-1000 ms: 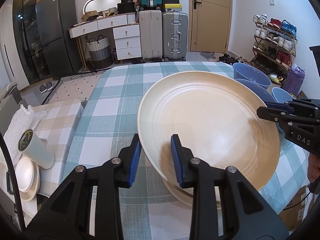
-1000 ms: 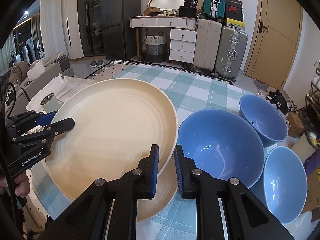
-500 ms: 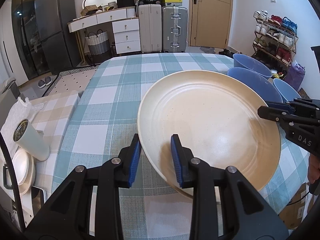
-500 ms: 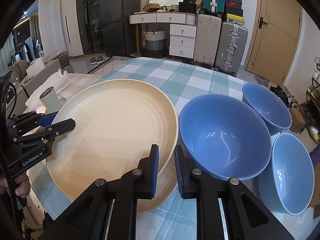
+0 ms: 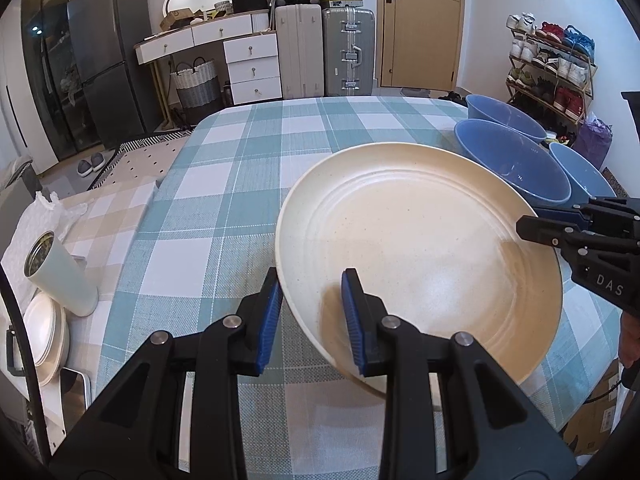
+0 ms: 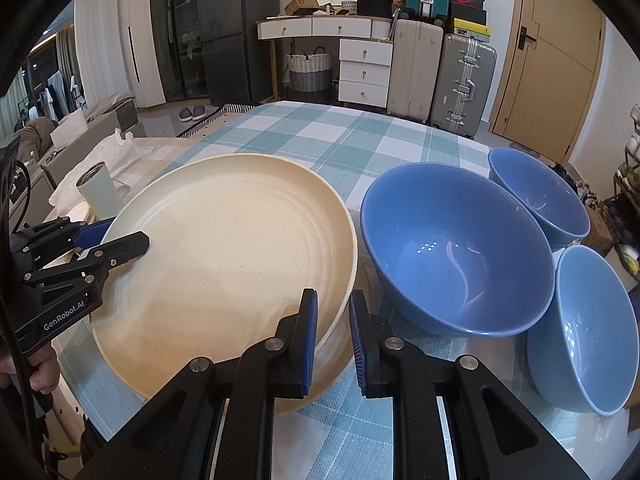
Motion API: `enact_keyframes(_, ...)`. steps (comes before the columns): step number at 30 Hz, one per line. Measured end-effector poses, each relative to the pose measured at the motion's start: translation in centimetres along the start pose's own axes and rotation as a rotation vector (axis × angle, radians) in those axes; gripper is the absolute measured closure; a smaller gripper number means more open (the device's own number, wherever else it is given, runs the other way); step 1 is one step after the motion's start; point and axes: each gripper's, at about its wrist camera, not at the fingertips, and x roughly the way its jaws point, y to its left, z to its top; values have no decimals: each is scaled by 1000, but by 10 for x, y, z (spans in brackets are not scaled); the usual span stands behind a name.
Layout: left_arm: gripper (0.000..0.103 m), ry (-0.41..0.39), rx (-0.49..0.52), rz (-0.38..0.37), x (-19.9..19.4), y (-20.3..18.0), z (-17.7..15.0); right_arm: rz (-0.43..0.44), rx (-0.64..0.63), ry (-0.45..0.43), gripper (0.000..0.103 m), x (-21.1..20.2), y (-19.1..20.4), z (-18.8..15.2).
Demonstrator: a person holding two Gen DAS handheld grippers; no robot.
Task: Organize plates and bowls
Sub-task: 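Hold the cream plate with both grippers above the placed cream plate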
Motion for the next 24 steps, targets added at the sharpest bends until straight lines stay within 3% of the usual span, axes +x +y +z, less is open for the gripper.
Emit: enact_keyframes(24, 77, 23, 27, 16, 26, -3, -12, -30, -12, 36, 87, 18, 1, -13)
